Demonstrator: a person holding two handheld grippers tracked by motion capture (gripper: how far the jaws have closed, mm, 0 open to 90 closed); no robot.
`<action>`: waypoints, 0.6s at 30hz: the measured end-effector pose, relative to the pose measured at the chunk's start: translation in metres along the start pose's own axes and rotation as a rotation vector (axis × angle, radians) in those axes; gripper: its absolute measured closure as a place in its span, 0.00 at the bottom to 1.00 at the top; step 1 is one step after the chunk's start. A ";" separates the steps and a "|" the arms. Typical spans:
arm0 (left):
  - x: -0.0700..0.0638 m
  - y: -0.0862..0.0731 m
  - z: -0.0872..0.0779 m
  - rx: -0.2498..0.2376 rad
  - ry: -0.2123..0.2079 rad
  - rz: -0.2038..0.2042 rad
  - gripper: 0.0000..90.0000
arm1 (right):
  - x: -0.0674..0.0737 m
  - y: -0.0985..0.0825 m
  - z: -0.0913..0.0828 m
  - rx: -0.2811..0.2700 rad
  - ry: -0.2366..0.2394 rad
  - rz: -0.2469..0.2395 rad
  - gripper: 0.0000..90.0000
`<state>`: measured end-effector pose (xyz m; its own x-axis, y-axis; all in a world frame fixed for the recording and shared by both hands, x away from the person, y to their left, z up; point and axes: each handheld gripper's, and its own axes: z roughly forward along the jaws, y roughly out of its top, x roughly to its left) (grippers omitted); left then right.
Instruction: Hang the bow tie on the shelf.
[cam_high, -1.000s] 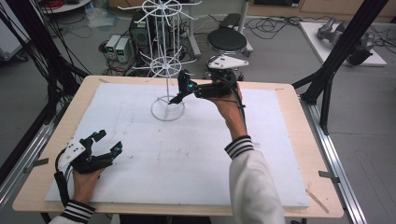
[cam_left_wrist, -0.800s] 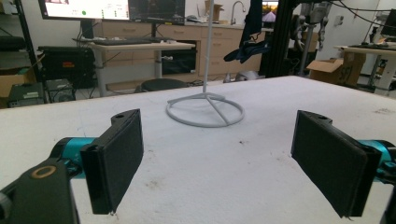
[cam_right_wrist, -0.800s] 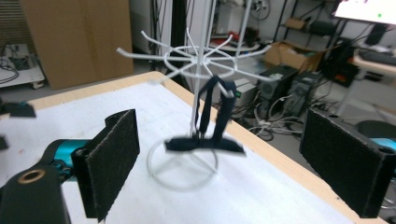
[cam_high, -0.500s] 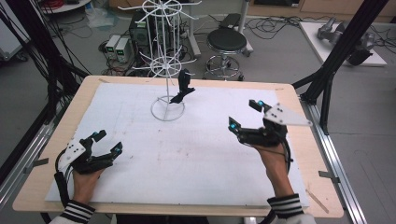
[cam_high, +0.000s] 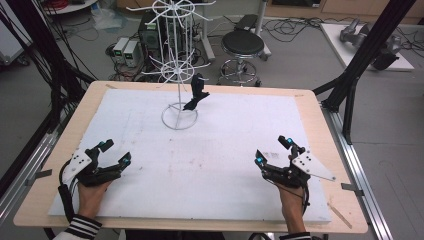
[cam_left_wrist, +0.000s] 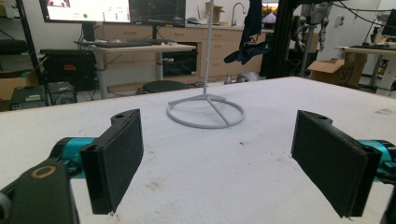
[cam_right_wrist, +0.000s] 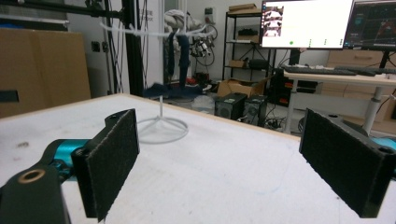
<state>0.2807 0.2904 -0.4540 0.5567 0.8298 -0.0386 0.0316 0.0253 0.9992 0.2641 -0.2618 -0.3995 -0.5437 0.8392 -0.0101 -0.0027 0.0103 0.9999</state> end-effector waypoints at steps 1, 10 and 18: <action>0.000 0.000 0.000 0.000 0.000 -0.001 0.19 | 0.000 -0.004 0.000 0.000 -0.003 -0.011 0.12; 0.000 0.000 0.000 -0.003 -0.001 -0.003 0.19 | 0.006 -0.041 0.005 0.036 -0.026 -0.014 0.12; 0.000 0.000 0.000 -0.002 0.000 -0.004 0.19 | 0.008 -0.055 0.003 0.008 -0.041 -0.006 0.12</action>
<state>0.2805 0.2904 -0.4541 0.5564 0.8298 -0.0423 0.0320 0.0294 0.9991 0.2621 -0.2536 -0.4545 -0.5091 0.8606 -0.0161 0.0012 0.0194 0.9998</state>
